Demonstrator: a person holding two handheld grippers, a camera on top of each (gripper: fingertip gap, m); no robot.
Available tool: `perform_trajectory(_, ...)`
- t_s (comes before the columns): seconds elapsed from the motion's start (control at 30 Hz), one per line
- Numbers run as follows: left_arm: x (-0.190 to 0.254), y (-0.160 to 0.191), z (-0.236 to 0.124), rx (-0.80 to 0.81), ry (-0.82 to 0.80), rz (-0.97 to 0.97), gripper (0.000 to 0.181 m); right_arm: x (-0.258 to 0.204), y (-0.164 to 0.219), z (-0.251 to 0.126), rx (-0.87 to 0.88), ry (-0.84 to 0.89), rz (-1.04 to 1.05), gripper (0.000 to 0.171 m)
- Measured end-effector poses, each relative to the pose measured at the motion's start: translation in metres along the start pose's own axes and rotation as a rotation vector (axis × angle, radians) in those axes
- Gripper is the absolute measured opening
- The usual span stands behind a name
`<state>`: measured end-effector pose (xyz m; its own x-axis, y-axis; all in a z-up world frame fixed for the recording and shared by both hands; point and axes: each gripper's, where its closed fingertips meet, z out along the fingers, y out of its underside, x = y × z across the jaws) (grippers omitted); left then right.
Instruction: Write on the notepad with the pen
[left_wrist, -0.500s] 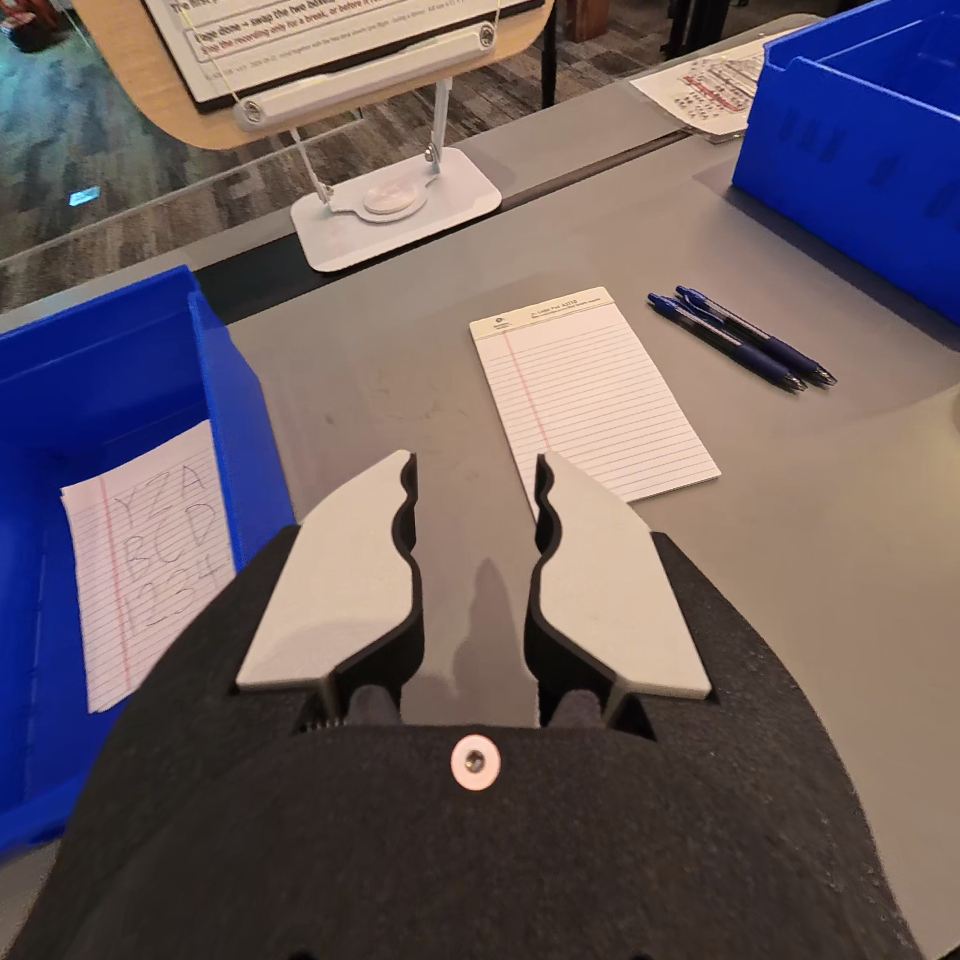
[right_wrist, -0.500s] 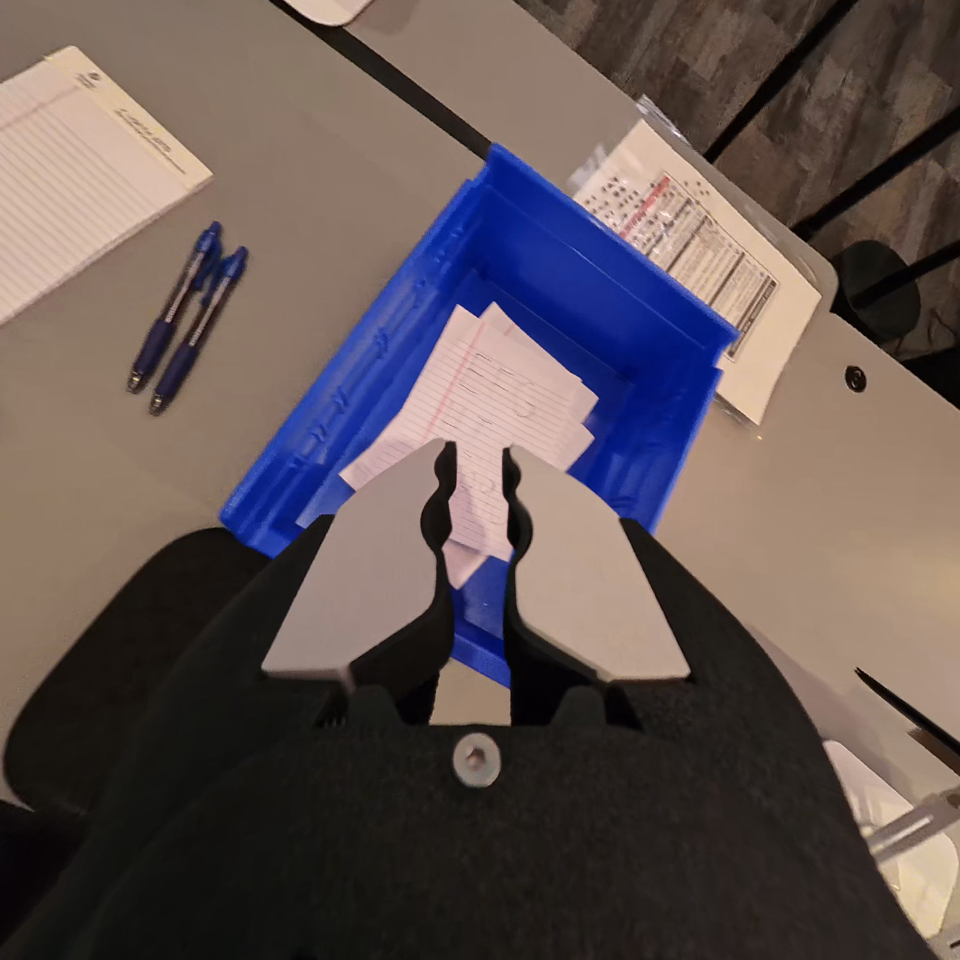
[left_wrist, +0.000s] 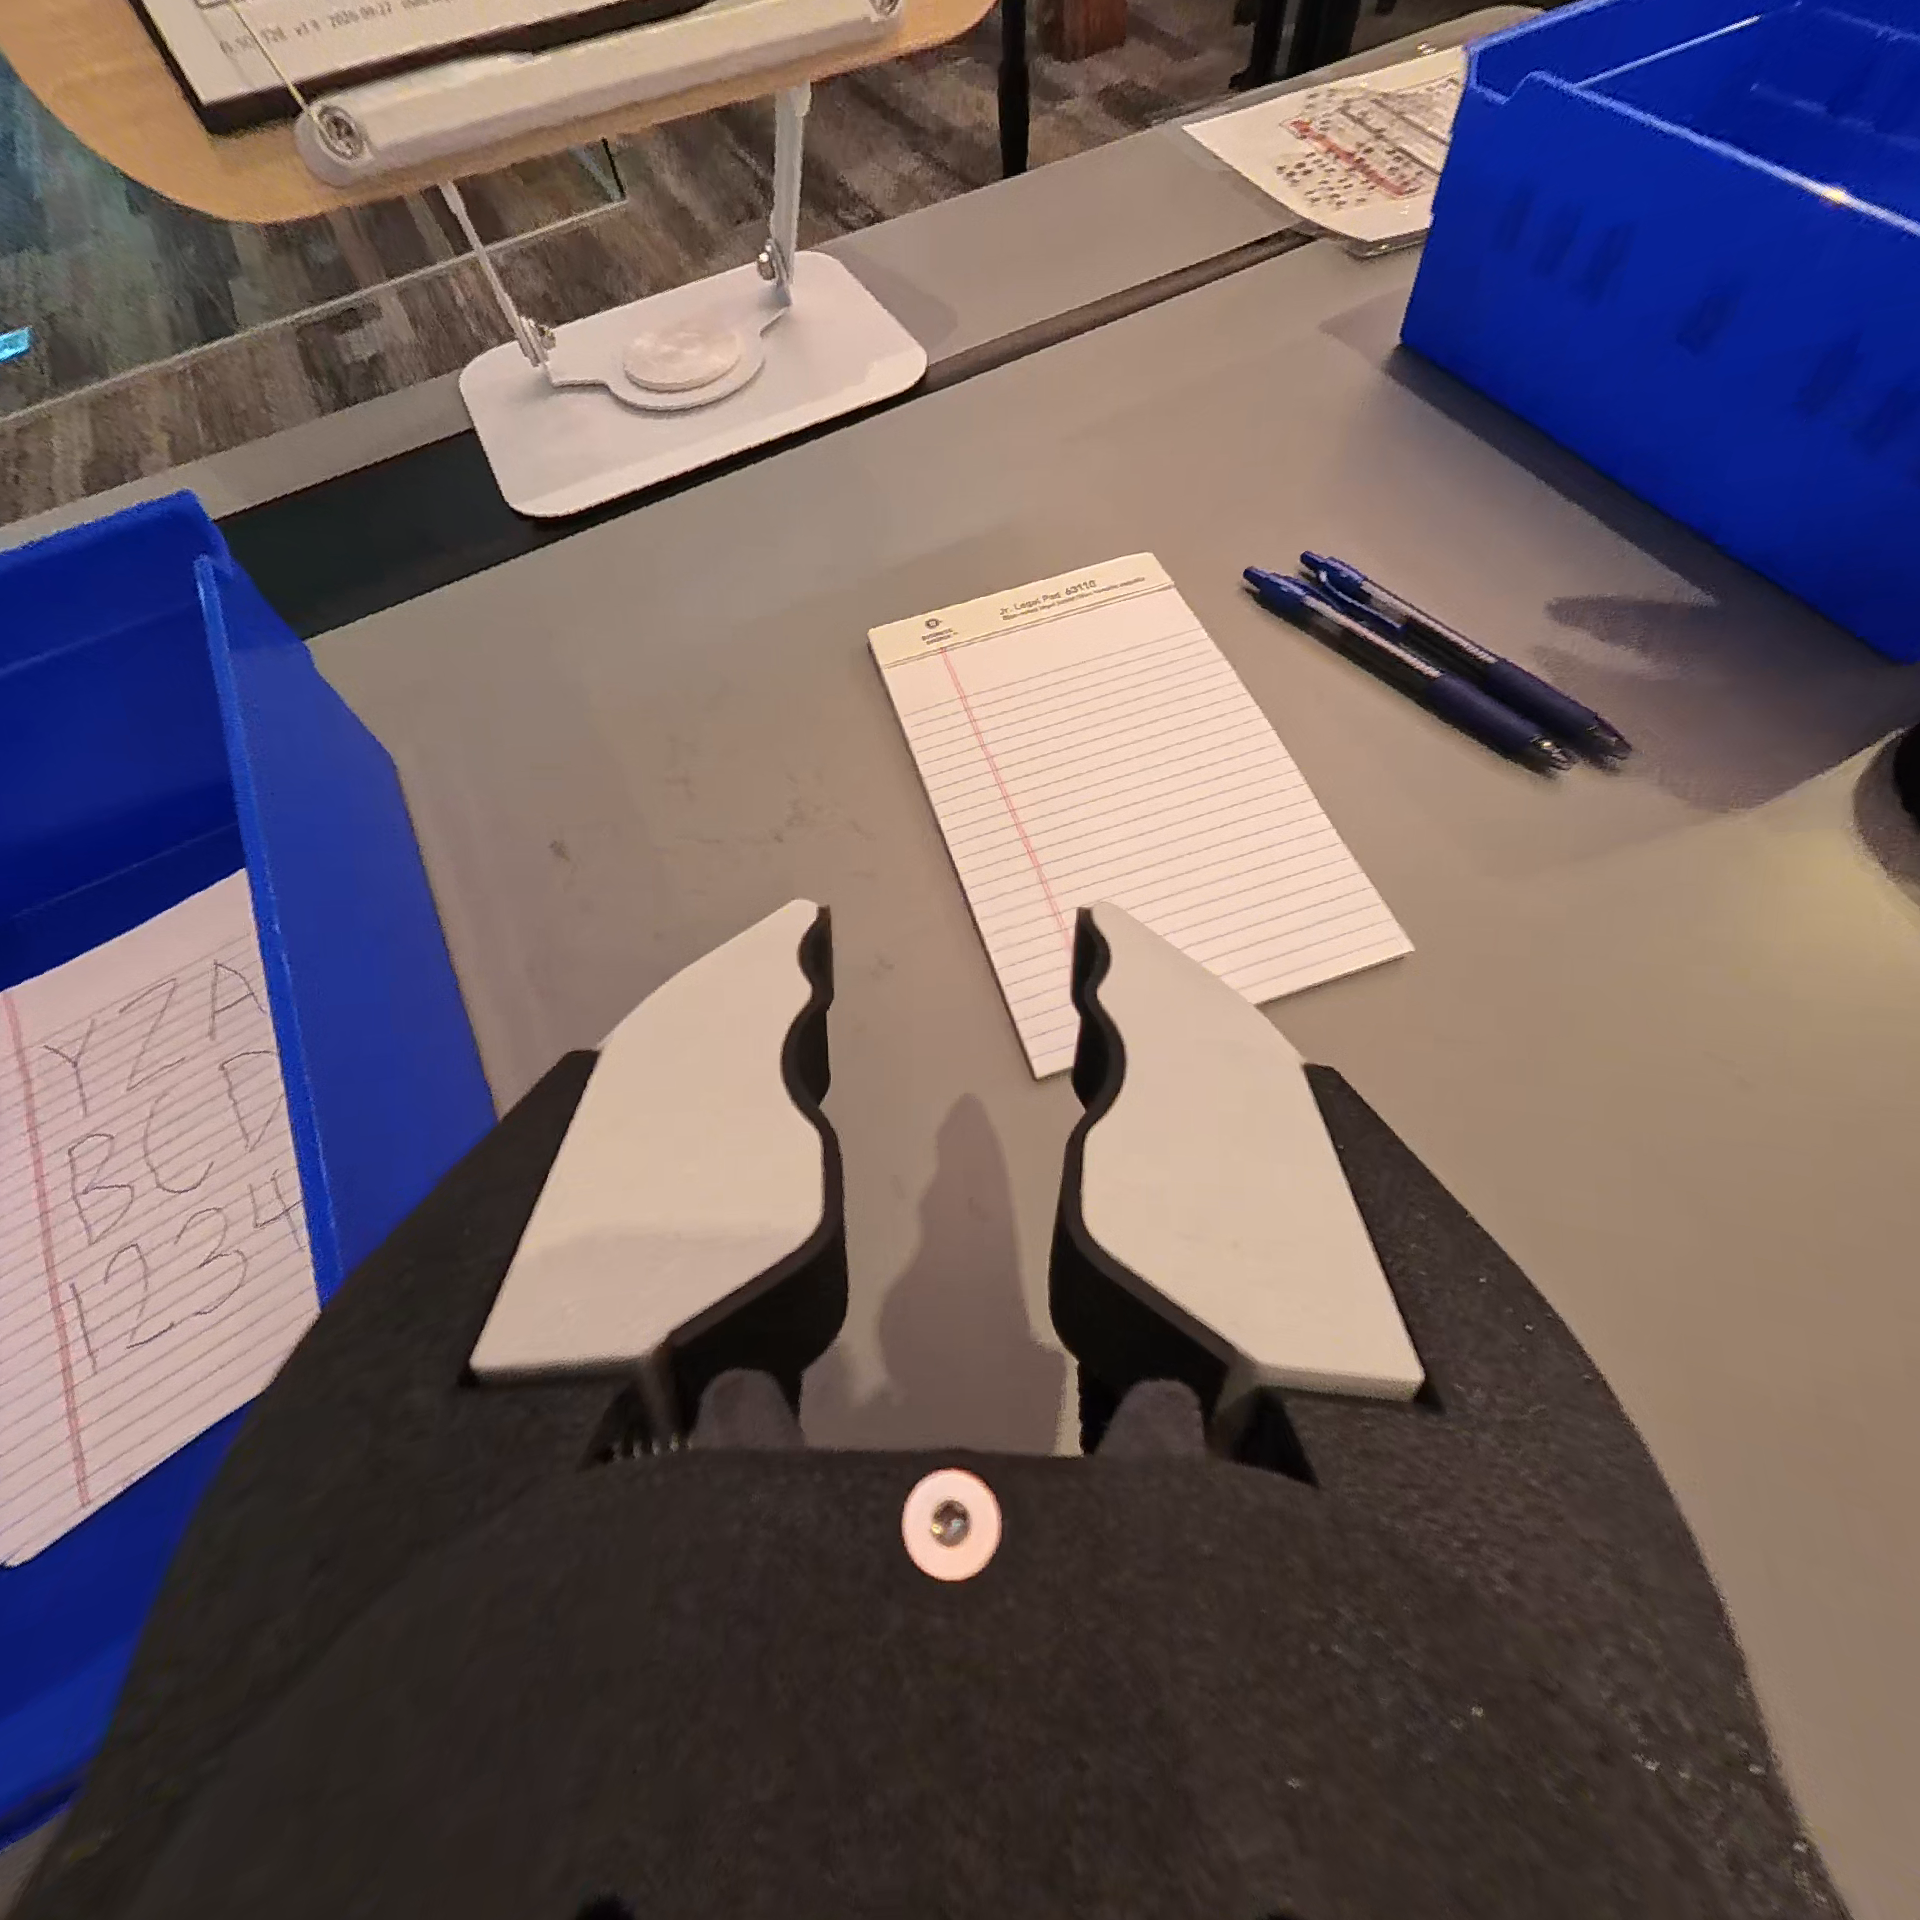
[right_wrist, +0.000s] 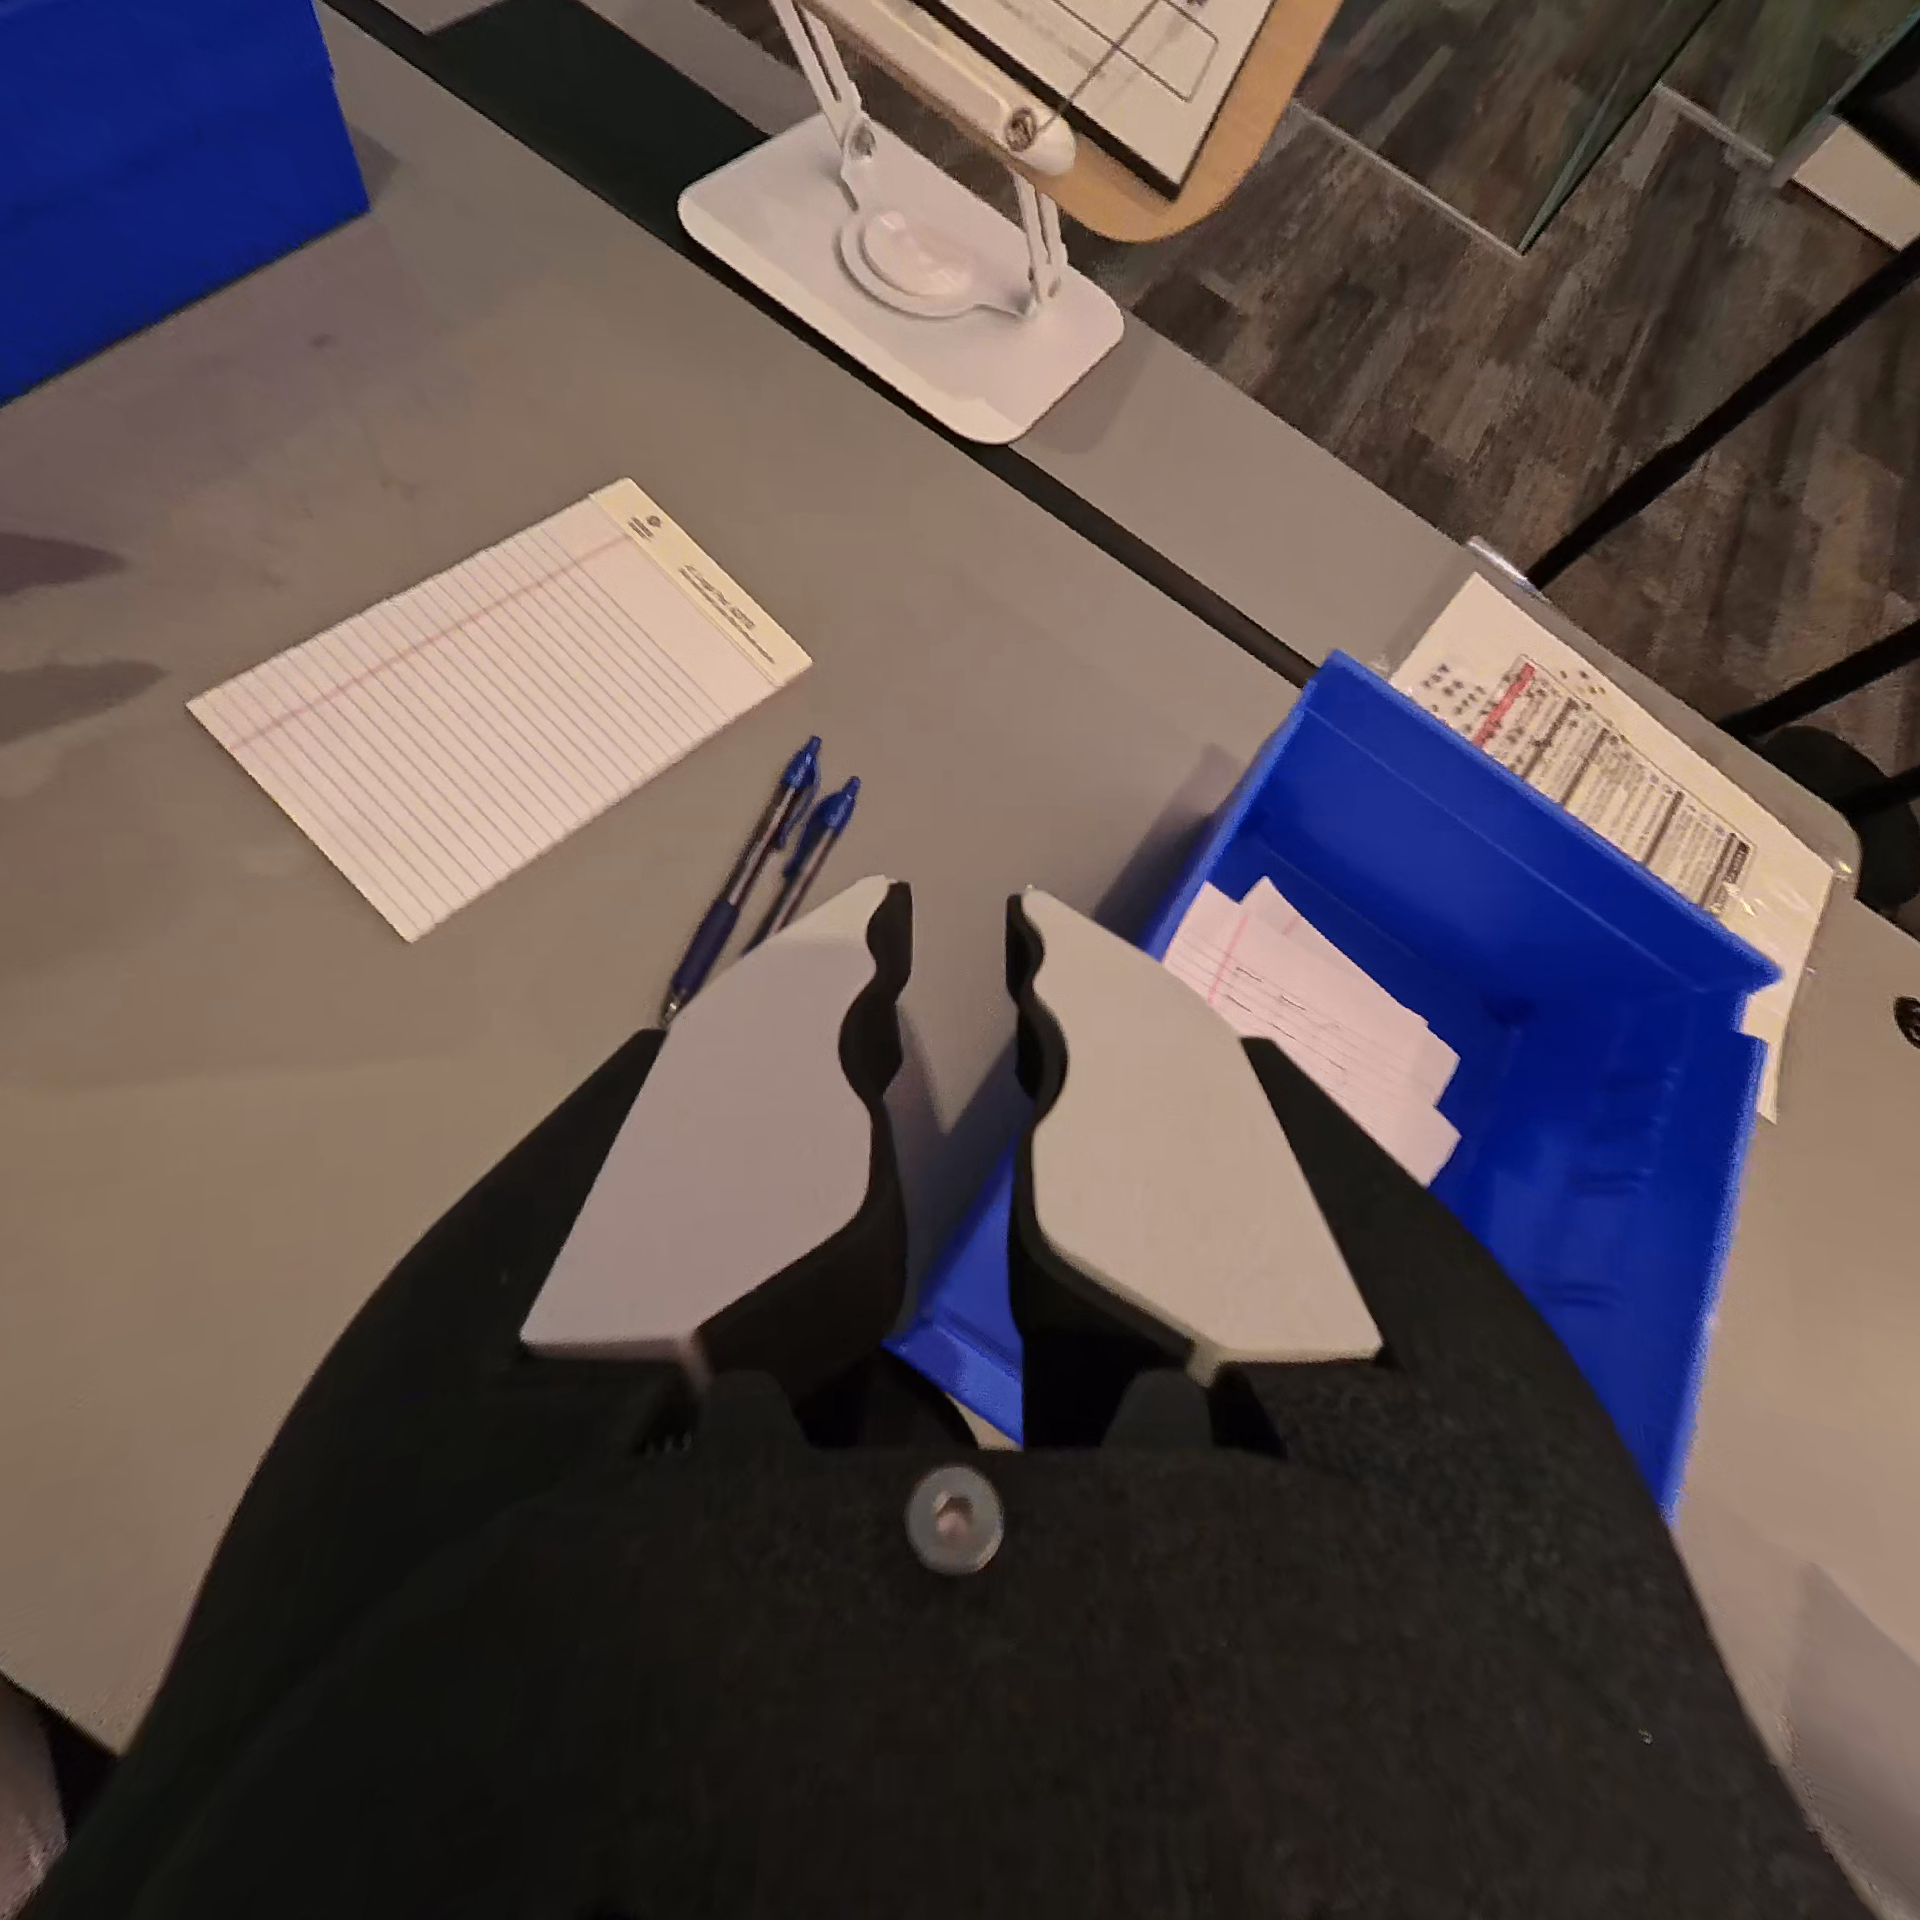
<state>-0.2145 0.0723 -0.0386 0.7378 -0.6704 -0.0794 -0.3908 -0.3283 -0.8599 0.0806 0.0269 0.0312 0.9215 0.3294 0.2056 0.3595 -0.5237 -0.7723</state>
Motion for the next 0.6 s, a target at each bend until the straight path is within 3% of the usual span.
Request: perform_trajectory(0.6,0.014,0.035,0.051,-0.113,0.126,-0.062,0.044,-0.052,0.015,0.04,-0.025,-0.051,0.015,0.017)
